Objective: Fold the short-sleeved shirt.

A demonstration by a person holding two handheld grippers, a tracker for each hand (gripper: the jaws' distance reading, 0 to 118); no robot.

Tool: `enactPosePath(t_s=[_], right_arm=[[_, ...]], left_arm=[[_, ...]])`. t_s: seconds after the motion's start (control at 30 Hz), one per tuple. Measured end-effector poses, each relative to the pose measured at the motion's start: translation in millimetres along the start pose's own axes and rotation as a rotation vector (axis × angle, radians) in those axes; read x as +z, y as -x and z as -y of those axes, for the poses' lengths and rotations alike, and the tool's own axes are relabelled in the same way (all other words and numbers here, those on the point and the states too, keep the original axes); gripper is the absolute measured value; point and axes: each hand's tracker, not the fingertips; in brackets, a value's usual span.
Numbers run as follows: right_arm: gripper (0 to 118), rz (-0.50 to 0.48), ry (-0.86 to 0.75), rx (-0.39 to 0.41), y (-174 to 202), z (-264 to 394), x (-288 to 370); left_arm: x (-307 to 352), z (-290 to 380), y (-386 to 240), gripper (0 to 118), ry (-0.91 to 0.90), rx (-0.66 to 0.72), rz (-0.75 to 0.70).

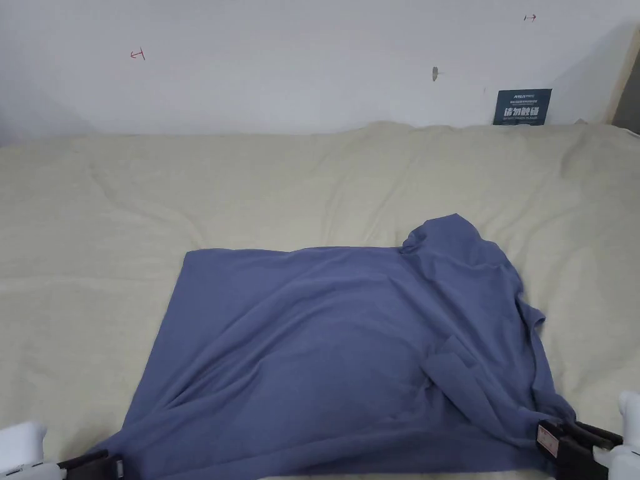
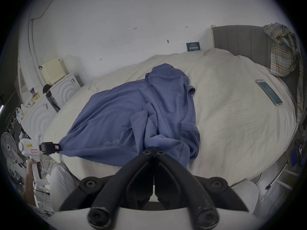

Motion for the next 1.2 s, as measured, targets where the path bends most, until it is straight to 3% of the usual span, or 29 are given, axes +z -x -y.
enactPosePath(t_s=[0.03, 0.1, 0.13, 0.17, 0.33, 0.37, 0.4, 0.43, 0.47, 0.6, 0.73, 0.83, 0.9, 0.93, 0.97, 1.2], right_arm=[[0, 0.002, 0.004, -0.003, -1.2, 0.5, -0.8], [0, 0.007, 0.011, -0.008, -1.1, 1.2, -3.1], [0, 0.007, 0.014, -0.011, -1.2, 1.4, -4.0], [0, 0.006, 0.014, -0.016, -2.7, 1.7, -4.3], [0, 0.020, 0.004, 0.007, -4.8, 1.0, -1.5], [11, 0.035, -0.003, 0.028, -4.1, 0.4, 0.0], [40, 0.081, -0.009, 0.061, -4.3, -0.1, 1.0], [84, 0.093, -0.016, 0.081, -5.6, -0.6, 1.6], [97, 0.121, -0.024, 0.090, -6.7, -0.8, -0.3], [97, 0.136, -0.053, 0.088, -4.8, -0.1, -8.2], [97, 0.175, 0.001, 0.219, 0.2, -6.9, -25.3], [93, 0.144, 0.021, 0.279, 1.8, -6.9, -34.9], [69, 0.153, 0.087, 0.304, 2.1, -4.9, -45.9], [22, 0.160, 0.093, 0.307, 1.9, -3.3, -49.5], [4, 0.150, 0.090, 0.309, -0.1, -1.0, -51.9], [4, 0.102, 0.082, 0.178, -16.2, -11.5, -40.6]], left_arm=[[-2.3, 2.4, -2.8, 42, -0.003, -0.019, -0.021], [-1.3, 4.2, -9.1, 30, 0.008, -0.061, -0.012], [0.8, 4.5, -12.7, 13, -0.007, -0.066, -0.016], [1.2, 2.5, -14.8, 7, -0.003, -0.071, -0.006], [4.2, -6.0, -26.8, 6, -0.004, -0.111, -0.047], [4.1, -6.0, -24.8, 6, -0.013, -0.114, -0.046], [4.3, -6.9, -25.0, 6, -0.014, -0.114, -0.050], [3.8, -8.3, -24.4, 6, -0.012, -0.111, -0.052], [5.4, -9.0, -25.0, 6, -0.009, -0.100, -0.048], [8.7, -7.5, -30.4, 6, 0.000, -0.096, -0.053], [9.0, -6.4, -34.4, 6, 0.017, -0.118, -0.067], [9.5, -6.7, -33.8, 6, 0.018, -0.113, -0.066], [8.6, -7.5, -32.0, 6, 0.022, -0.105, -0.063], [8.7, -7.7, -32.0, 6, 0.025, -0.102, -0.062], [9.0, -7.7, -32.3, 6, 0.026, -0.102, -0.062], [10.2, -13.8, -35.7, 6, 0.037, -0.098, -0.076]])
